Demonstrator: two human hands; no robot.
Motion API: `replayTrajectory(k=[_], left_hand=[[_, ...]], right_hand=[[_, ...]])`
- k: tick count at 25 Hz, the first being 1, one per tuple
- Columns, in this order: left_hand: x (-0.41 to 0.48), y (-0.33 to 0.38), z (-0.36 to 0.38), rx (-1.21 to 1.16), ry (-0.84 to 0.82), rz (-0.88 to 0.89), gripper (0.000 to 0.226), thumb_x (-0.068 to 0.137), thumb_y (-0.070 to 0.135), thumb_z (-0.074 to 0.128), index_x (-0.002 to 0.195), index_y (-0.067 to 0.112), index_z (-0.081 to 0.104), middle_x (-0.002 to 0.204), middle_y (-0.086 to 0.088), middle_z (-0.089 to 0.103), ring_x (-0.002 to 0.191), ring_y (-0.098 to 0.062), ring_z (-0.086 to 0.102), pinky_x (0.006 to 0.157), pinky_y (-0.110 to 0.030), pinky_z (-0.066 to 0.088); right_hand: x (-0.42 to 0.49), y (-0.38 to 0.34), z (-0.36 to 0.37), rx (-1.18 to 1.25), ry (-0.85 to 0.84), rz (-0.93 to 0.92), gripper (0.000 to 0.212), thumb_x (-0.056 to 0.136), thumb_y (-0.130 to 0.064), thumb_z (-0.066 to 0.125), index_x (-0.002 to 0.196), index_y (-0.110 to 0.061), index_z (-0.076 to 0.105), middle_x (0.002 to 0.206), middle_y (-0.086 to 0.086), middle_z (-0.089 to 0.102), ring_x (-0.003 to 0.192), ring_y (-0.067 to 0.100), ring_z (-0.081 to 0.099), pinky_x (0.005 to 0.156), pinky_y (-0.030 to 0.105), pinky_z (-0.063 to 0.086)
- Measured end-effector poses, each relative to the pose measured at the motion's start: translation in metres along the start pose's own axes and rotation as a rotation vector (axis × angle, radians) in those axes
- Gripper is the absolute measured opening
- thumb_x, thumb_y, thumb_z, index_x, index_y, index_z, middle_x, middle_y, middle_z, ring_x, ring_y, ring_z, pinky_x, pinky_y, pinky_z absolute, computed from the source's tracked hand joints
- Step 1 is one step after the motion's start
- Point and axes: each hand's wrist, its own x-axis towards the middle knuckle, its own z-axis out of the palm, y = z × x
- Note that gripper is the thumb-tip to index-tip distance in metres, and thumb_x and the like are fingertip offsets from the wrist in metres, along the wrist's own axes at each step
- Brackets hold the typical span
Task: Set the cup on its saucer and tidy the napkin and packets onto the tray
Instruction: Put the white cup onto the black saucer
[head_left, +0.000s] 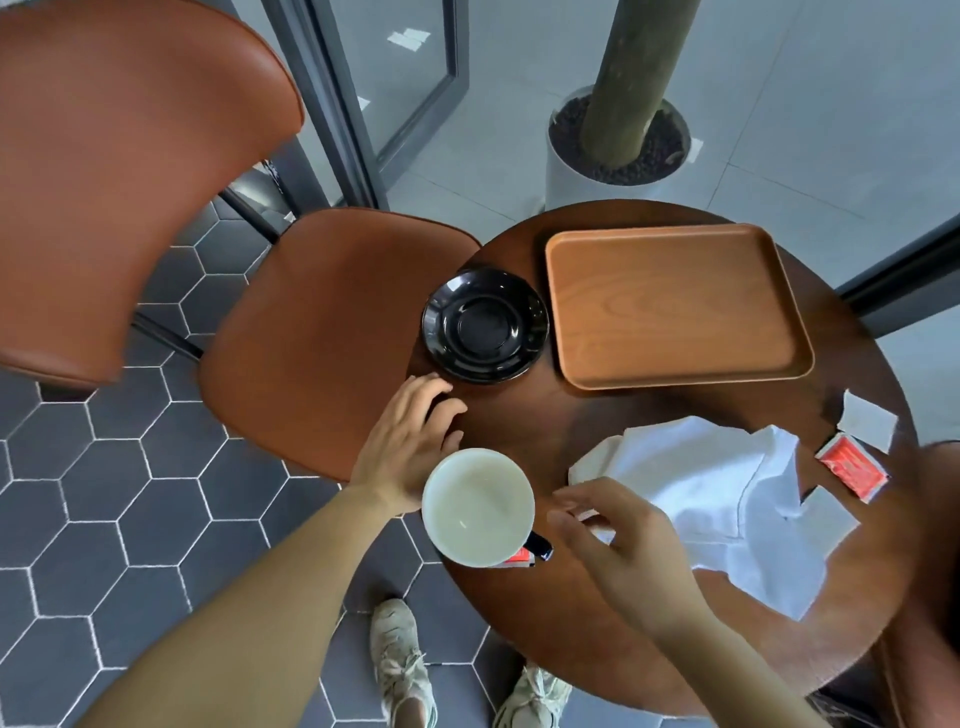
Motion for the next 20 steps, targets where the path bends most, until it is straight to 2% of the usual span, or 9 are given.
replayTrajectory(k=[2, 4, 5, 8, 11, 14, 20], left_hand=[[0.0, -0.002, 0.001, -0.018, 0.01, 0.001, 0.028, 0.095, 0.028, 0.044, 0.116, 0.014, 0.055, 0.132, -0.011, 0.048, 0.135, -0.028, 0.033, 0.122, -0.031, 0.008], [0.001, -0.002, 0.001, -0.047, 0.005, 0.003, 0.028, 0.095, 0.028, 0.045, 0.117, 0.013, 0.056, 0.133, -0.012, 0.049, 0.135, -0.029, 0.035, 0.123, -0.036, 0.014], [0.002, -0.002, 0.001, -0.059, 0.006, 0.006, 0.028, 0.095, 0.028, 0.046, 0.117, 0.013, 0.056, 0.133, -0.013, 0.05, 0.135, -0.03, 0.036, 0.123, -0.039, 0.018], [0.001, -0.002, 0.001, -0.077, 0.004, 0.015, 0.028, 0.095, 0.028, 0.046, 0.117, 0.012, 0.057, 0.133, -0.014, 0.051, 0.134, -0.032, 0.039, 0.121, -0.045, 0.025], [0.001, -0.002, 0.0, -0.081, -0.004, 0.004, 0.029, 0.096, 0.029, 0.046, 0.118, 0.013, 0.057, 0.134, -0.013, 0.05, 0.135, -0.032, 0.039, 0.122, -0.043, 0.022], [0.0, -0.002, 0.0, -0.062, 0.013, 0.027, 0.028, 0.096, 0.028, 0.049, 0.118, 0.013, 0.057, 0.133, -0.012, 0.05, 0.133, -0.033, 0.041, 0.123, -0.04, 0.021], [0.004, 0.005, -0.005, 0.009, 0.001, 0.019, 0.029, 0.093, 0.025, 0.048, 0.116, 0.01, 0.057, 0.128, -0.015, 0.052, 0.128, -0.035, 0.046, 0.119, -0.044, 0.03]], right_hand=[[-0.011, -0.002, 0.004, -0.005, -0.036, -0.064, 0.012, 0.081, -0.034, 0.076, 0.09, -0.028, 0.072, 0.089, -0.014, 0.067, 0.08, 0.011, 0.065, 0.07, 0.034, 0.055], [-0.012, -0.005, 0.009, -0.109, -0.095, -0.075, 0.028, 0.073, -0.051, 0.071, 0.088, -0.027, 0.07, 0.084, -0.011, 0.062, 0.074, 0.011, 0.061, 0.066, 0.03, 0.051], [-0.01, -0.005, 0.013, -0.19, -0.118, -0.067, 0.031, 0.071, -0.054, 0.07, 0.086, -0.027, 0.07, 0.081, -0.011, 0.061, 0.072, 0.011, 0.06, 0.064, 0.029, 0.05], [-0.009, -0.004, 0.024, -0.284, -0.099, -0.078, 0.018, 0.077, -0.035, 0.078, 0.077, -0.02, 0.067, 0.076, -0.008, 0.058, 0.068, 0.012, 0.057, 0.062, 0.031, 0.048], [-0.016, 0.004, 0.024, -0.255, -0.02, -0.069, 0.01, 0.079, -0.019, 0.08, 0.078, -0.021, 0.07, 0.075, -0.009, 0.059, 0.067, 0.012, 0.058, 0.06, 0.032, 0.05], [-0.025, 0.01, 0.019, -0.219, 0.048, -0.039, 0.011, 0.077, -0.016, 0.082, 0.08, -0.023, 0.074, 0.073, -0.008, 0.06, 0.065, 0.012, 0.061, 0.058, 0.035, 0.052], [-0.024, 0.012, 0.016, -0.181, 0.082, -0.04, 0.007, 0.079, -0.017, 0.081, 0.081, -0.022, 0.076, 0.074, -0.006, 0.063, 0.066, 0.014, 0.063, 0.06, 0.037, 0.053]])
